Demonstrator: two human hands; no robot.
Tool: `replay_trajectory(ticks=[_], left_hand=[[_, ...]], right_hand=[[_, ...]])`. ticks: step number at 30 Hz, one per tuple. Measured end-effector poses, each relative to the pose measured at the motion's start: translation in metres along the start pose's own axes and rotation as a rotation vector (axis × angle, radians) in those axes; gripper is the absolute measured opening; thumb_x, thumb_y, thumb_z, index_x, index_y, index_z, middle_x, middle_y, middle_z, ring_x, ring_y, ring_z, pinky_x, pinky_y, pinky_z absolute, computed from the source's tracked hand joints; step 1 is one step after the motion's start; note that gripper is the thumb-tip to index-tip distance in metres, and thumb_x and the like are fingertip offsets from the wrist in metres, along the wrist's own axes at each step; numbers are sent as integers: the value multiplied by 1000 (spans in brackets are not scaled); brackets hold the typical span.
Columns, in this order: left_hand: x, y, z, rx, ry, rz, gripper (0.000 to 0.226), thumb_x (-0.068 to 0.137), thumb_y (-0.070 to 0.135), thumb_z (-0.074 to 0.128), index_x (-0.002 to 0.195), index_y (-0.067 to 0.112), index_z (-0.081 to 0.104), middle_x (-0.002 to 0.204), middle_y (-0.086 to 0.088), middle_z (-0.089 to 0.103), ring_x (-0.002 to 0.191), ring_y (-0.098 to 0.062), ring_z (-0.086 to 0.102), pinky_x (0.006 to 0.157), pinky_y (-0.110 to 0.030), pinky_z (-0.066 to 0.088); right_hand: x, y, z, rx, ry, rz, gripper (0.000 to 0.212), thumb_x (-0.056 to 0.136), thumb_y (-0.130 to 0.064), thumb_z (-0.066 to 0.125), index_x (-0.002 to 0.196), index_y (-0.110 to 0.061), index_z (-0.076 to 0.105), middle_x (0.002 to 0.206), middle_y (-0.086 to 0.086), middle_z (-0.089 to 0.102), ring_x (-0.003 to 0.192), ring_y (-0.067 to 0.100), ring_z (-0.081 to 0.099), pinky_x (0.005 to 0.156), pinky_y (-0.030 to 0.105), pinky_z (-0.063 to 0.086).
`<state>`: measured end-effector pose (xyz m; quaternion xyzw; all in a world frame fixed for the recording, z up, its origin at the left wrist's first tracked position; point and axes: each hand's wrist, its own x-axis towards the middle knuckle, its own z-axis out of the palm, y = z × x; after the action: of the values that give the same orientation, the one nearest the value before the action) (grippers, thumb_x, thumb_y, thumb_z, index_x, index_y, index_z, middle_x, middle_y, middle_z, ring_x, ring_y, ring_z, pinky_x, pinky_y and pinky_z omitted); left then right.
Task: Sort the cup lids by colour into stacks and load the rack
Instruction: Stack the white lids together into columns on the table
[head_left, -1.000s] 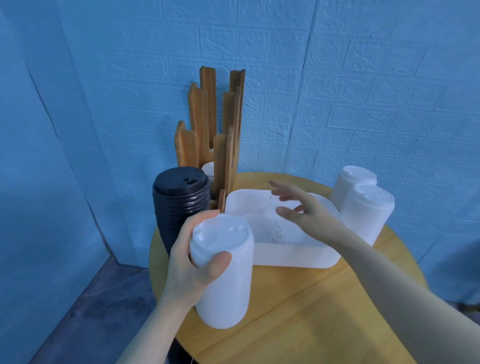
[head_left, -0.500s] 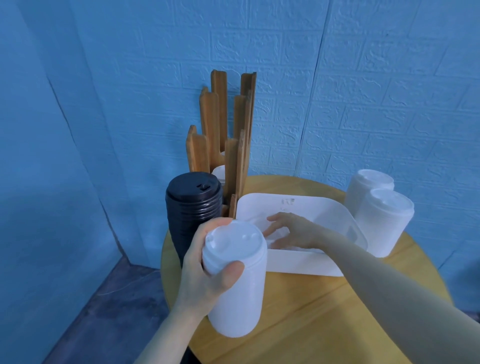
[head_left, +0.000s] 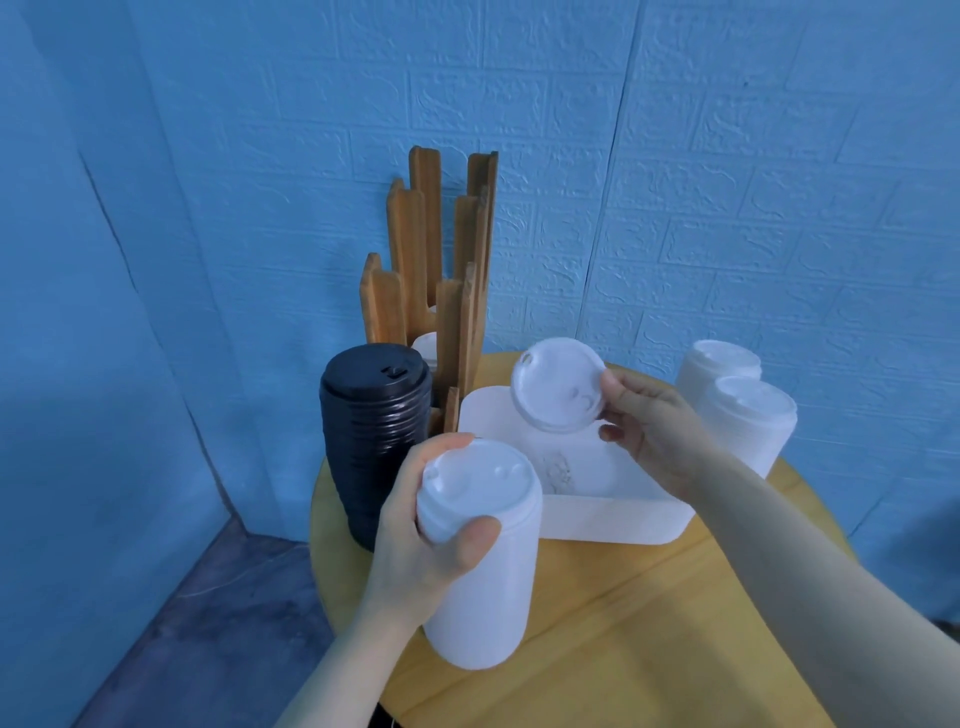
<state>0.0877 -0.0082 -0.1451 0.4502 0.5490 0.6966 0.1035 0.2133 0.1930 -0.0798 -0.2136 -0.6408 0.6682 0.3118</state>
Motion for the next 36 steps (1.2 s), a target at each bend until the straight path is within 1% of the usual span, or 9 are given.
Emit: replay_trajectory(ticks=[6, 11, 14, 16, 19, 21, 27, 30, 36], left_hand=[[0, -1, 9, -11, -21, -38, 89, 62, 78, 73, 130, 24, 54, 126, 4, 63, 119, -19, 60, 95, -27, 50], [0, 2, 12, -17, -63, -44, 104, 62, 75, 75, 147, 26, 39, 147, 20, 49, 138, -6, 45, 108, -23, 41], [-1, 6, 11, -39, -95, -53, 110, 60, 76, 75, 149, 30, 31, 136, 38, 50, 130, 8, 47, 101, -11, 39], [-1, 6, 11, -54, -100, -60, 113, 57, 79, 74, 149, 30, 30, 137, 37, 50, 131, 6, 47, 104, -16, 40], [-1, 4, 12, -42, -85, -44, 113, 52, 85, 71, 147, 33, 37, 151, 24, 43, 142, -5, 39, 116, -35, 37], [-1, 3, 12, -35, -82, -45, 117, 50, 86, 69, 147, 31, 37, 153, 22, 41, 144, -8, 37, 117, -40, 35], [-1, 6, 10, -1, -79, -114, 108, 46, 90, 70, 134, 33, 46, 132, 26, 56, 127, -3, 53, 100, -22, 45], [-1, 9, 10, 16, -64, -128, 100, 50, 87, 72, 130, 33, 48, 125, 25, 59, 119, -5, 58, 92, -19, 48], [-1, 7, 10, -31, -63, -141, 114, 42, 86, 76, 133, 25, 47, 126, 20, 60, 122, -10, 58, 93, -27, 51]], right_hand=[[-24, -12, 11, 302, -189, 119, 26, 83, -26, 59, 101, -13, 71, 76, 0, 66, 65, 11, 59, 57, 22, 46], [-37, -15, 24, 62, -262, 152, 40, 95, -25, 51, 120, 3, 63, 76, 7, 55, 62, 15, 47, 51, 23, 38], [-43, -24, 33, -113, -215, 192, 31, 99, -25, 49, 113, -8, 71, 88, 10, 66, 75, 20, 55, 62, 28, 43], [-47, -30, 42, -239, -159, 183, 27, 101, -25, 50, 105, -17, 74, 99, 0, 74, 87, 13, 63, 72, 29, 48], [-51, -32, 59, -402, -63, 54, 27, 102, -22, 47, 100, -19, 74, 97, -2, 73, 80, 5, 63, 59, 19, 48], [-51, -26, 68, -564, -14, -83, 28, 101, -24, 45, 96, -24, 72, 94, -1, 71, 81, 9, 61, 66, 24, 48], [-48, -14, 70, -867, -32, -151, 20, 97, -36, 49, 91, -41, 67, 95, -12, 54, 72, -4, 49, 73, 21, 37], [-55, -18, 64, -635, -58, -221, 17, 94, -44, 56, 100, -36, 70, 104, -13, 60, 89, -3, 54, 79, 20, 40], [-69, -21, 40, -650, -480, -220, 36, 82, -39, 68, 118, -43, 65, 136, -18, 48, 135, 4, 36, 104, 19, 33]])
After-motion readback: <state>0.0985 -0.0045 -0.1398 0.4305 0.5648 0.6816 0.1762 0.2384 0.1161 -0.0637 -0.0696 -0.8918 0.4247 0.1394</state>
